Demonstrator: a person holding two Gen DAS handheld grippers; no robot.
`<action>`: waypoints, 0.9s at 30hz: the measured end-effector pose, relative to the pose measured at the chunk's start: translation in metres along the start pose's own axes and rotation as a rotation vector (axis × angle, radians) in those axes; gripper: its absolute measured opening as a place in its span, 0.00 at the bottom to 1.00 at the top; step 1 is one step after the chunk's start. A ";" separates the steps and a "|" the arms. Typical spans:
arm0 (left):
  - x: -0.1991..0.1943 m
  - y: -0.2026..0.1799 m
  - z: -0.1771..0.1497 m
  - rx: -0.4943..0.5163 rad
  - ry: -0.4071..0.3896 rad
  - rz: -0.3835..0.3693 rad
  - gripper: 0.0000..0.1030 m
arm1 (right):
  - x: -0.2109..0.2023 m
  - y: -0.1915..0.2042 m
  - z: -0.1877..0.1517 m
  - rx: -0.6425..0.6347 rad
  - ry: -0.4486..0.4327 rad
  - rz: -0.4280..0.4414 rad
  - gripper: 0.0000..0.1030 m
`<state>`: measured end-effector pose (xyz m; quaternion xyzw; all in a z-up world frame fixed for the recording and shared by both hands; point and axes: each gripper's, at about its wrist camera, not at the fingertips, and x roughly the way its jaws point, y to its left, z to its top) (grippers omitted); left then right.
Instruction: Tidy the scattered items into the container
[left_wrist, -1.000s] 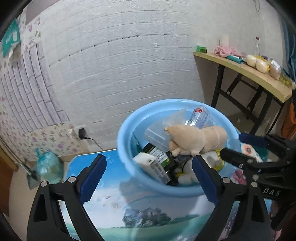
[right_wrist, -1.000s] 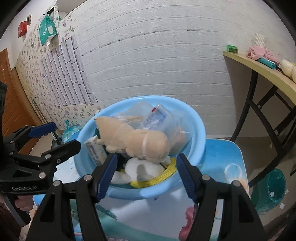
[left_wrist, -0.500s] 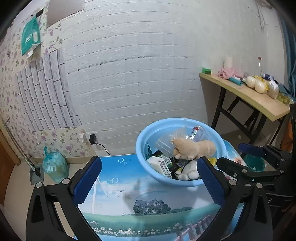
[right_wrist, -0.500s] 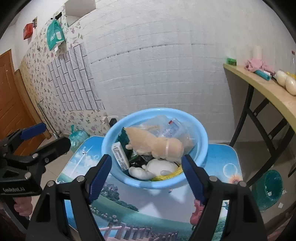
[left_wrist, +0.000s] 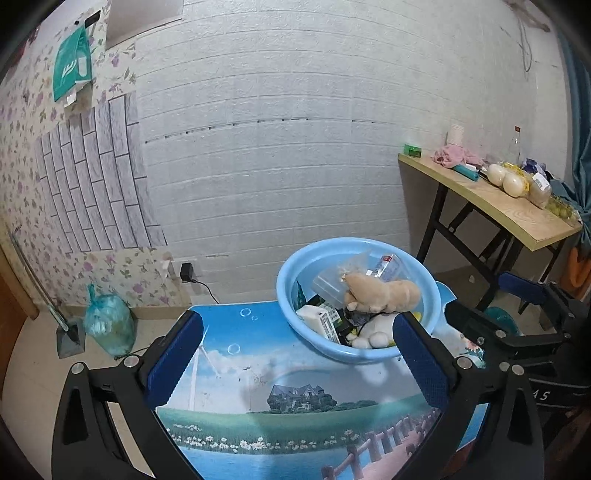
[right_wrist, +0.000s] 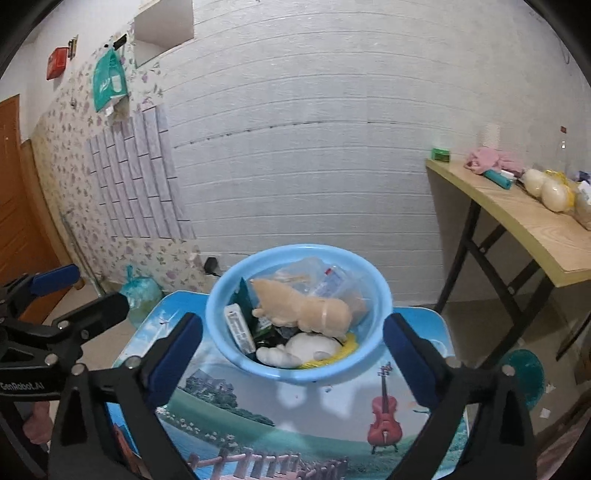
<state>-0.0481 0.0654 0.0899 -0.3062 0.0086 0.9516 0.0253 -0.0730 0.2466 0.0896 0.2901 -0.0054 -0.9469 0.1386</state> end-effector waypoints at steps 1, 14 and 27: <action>-0.001 -0.001 -0.001 0.006 -0.008 0.007 1.00 | -0.002 -0.001 0.000 0.004 0.001 -0.003 0.99; 0.000 -0.003 -0.015 0.041 -0.023 0.096 1.00 | -0.009 0.007 -0.013 -0.008 0.042 0.032 1.00; 0.000 -0.007 -0.021 0.053 0.044 0.078 1.00 | -0.014 0.005 -0.016 0.013 0.064 0.023 1.00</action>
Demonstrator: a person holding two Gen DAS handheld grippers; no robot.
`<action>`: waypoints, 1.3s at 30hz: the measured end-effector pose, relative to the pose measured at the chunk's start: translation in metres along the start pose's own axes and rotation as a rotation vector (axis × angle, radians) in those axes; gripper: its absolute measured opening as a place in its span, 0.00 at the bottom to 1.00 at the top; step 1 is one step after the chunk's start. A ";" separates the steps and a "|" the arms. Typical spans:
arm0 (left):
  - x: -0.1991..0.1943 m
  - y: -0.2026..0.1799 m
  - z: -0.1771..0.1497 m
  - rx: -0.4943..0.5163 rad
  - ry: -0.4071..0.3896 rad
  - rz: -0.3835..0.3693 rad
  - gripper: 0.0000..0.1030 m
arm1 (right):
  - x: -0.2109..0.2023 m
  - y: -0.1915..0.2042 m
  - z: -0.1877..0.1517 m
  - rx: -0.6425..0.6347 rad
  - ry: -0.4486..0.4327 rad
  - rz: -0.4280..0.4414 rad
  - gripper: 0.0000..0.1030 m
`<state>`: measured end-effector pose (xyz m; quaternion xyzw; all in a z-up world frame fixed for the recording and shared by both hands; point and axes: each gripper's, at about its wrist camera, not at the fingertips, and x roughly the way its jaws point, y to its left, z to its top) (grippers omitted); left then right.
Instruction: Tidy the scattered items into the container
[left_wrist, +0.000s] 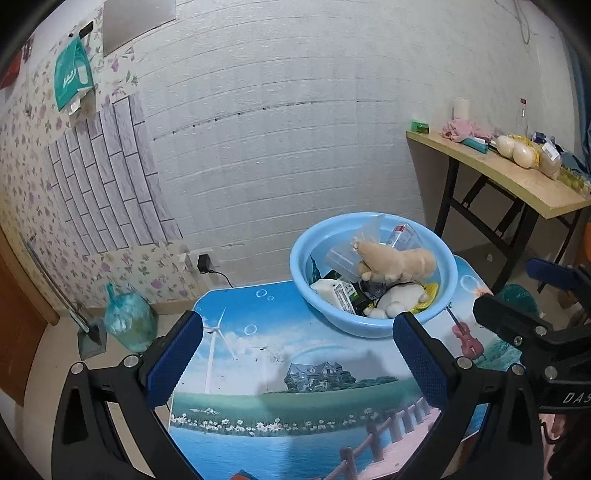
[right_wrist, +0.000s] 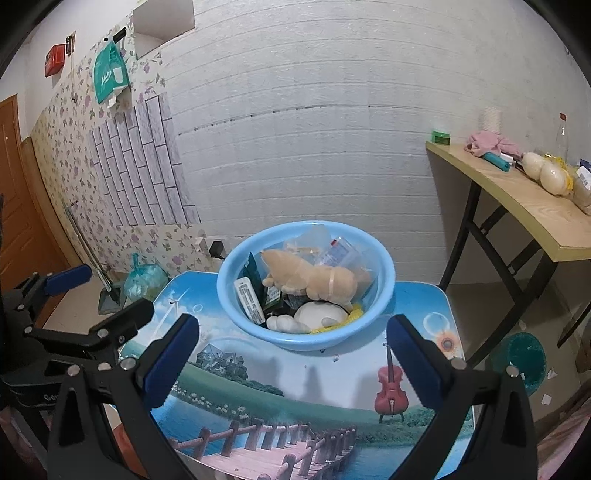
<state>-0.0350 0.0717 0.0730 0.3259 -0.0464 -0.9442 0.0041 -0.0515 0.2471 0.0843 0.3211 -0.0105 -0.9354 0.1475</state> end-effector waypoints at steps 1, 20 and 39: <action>-0.001 0.001 0.000 -0.008 0.001 -0.005 1.00 | 0.000 0.000 0.000 0.001 0.001 0.001 1.00; -0.002 0.004 -0.001 -0.021 0.004 -0.017 1.00 | -0.002 0.002 -0.002 -0.002 0.003 0.007 1.00; -0.010 0.008 -0.004 -0.044 -0.023 -0.033 1.00 | -0.006 0.007 -0.005 0.005 -0.002 0.022 1.00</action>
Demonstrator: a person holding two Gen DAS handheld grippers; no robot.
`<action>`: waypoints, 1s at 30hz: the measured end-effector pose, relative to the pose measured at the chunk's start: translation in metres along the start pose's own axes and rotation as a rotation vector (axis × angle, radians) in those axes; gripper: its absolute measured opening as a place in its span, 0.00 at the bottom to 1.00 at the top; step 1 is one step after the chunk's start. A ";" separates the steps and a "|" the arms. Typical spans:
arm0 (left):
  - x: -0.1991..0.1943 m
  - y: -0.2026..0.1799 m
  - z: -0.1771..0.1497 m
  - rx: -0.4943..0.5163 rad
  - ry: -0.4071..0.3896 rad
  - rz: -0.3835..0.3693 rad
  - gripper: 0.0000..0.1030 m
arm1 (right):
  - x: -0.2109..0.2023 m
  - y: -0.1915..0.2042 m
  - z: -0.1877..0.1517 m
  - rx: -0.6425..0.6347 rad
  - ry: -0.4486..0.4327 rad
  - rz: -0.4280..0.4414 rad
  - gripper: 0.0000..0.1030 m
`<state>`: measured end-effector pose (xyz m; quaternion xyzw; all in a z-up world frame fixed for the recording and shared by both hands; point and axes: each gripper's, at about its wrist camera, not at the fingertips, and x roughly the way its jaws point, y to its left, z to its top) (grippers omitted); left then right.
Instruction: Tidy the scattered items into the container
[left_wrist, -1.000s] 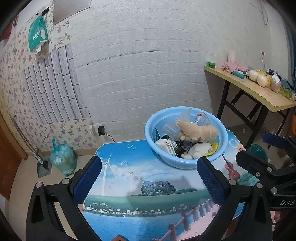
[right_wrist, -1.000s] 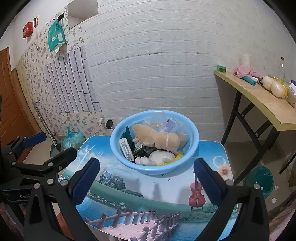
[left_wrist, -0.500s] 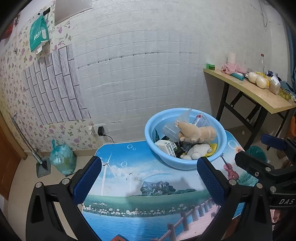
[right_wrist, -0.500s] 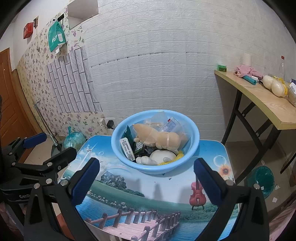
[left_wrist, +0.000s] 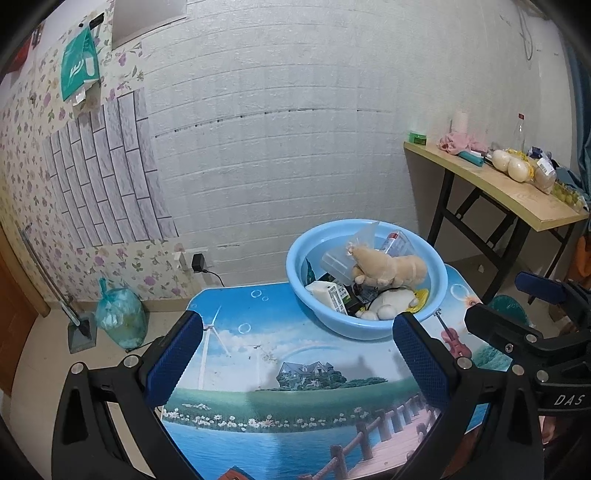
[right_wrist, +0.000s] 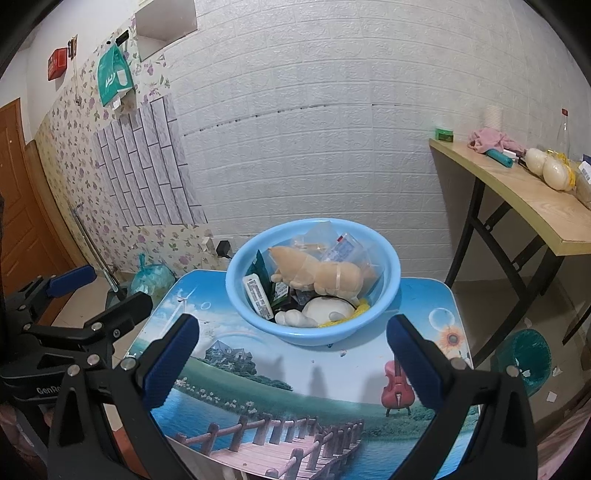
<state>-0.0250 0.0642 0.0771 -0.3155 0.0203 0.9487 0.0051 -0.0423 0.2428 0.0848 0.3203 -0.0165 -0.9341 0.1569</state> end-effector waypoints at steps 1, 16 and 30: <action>0.000 0.000 -0.001 -0.002 -0.001 0.001 1.00 | 0.000 0.001 0.000 -0.002 0.000 -0.002 1.00; -0.007 0.002 -0.005 -0.026 -0.036 0.036 1.00 | 0.001 0.000 -0.002 -0.007 0.007 -0.006 1.00; -0.002 0.003 -0.005 -0.043 -0.008 0.025 1.00 | 0.006 -0.002 -0.002 -0.015 0.022 -0.011 1.00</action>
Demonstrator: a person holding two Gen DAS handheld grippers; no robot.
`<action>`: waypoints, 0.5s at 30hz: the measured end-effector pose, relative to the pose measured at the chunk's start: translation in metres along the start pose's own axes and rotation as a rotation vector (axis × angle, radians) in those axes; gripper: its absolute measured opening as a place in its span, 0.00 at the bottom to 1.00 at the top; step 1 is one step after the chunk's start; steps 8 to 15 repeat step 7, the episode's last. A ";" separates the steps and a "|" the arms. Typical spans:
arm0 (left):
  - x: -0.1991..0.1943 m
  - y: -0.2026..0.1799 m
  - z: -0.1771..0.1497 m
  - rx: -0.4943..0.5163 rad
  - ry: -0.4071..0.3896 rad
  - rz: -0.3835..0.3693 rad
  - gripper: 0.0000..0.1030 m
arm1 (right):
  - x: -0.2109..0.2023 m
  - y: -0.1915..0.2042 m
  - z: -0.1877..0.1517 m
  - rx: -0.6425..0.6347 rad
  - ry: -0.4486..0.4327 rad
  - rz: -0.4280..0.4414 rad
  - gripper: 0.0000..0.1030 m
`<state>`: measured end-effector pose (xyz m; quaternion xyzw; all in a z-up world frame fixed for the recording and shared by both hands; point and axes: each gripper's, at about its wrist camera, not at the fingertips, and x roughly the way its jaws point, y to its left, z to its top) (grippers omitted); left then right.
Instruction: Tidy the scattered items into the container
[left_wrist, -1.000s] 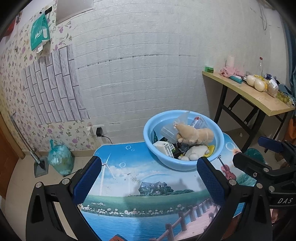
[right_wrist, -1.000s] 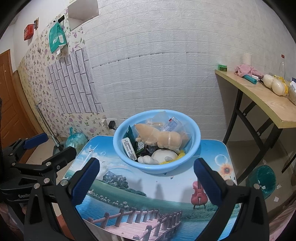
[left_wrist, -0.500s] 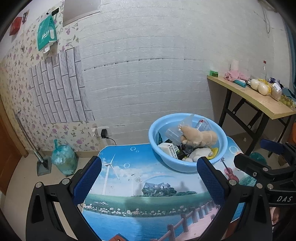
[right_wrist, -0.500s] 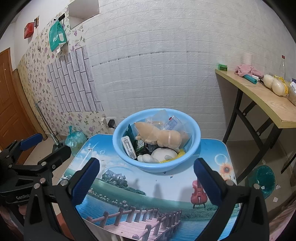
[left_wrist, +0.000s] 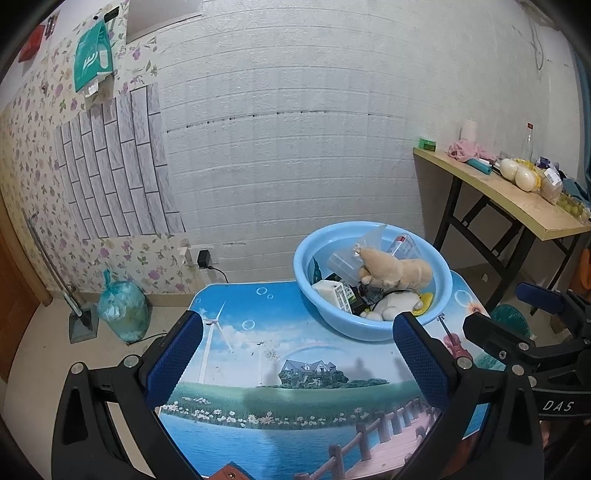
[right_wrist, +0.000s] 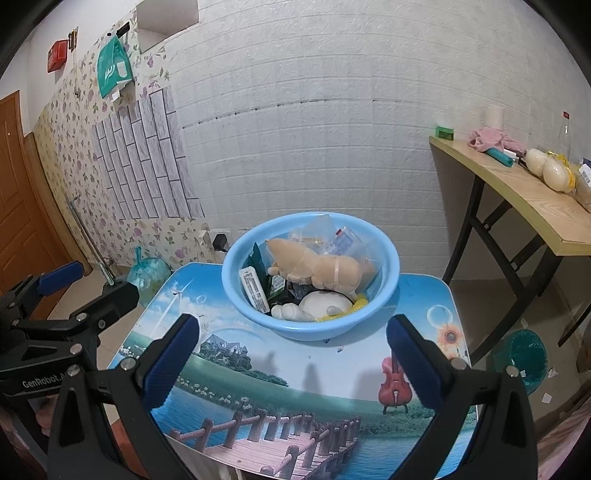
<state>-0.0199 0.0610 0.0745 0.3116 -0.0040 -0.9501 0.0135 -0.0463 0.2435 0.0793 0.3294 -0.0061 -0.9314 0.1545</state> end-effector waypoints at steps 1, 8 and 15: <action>0.000 0.000 0.000 0.001 0.001 0.000 1.00 | 0.000 0.000 0.000 0.000 0.000 0.000 1.00; 0.000 0.001 -0.002 0.001 0.000 0.003 1.00 | 0.000 -0.001 -0.002 -0.001 0.003 -0.002 1.00; 0.000 0.001 -0.002 0.001 0.000 0.003 1.00 | 0.000 -0.001 -0.002 -0.001 0.003 -0.002 1.00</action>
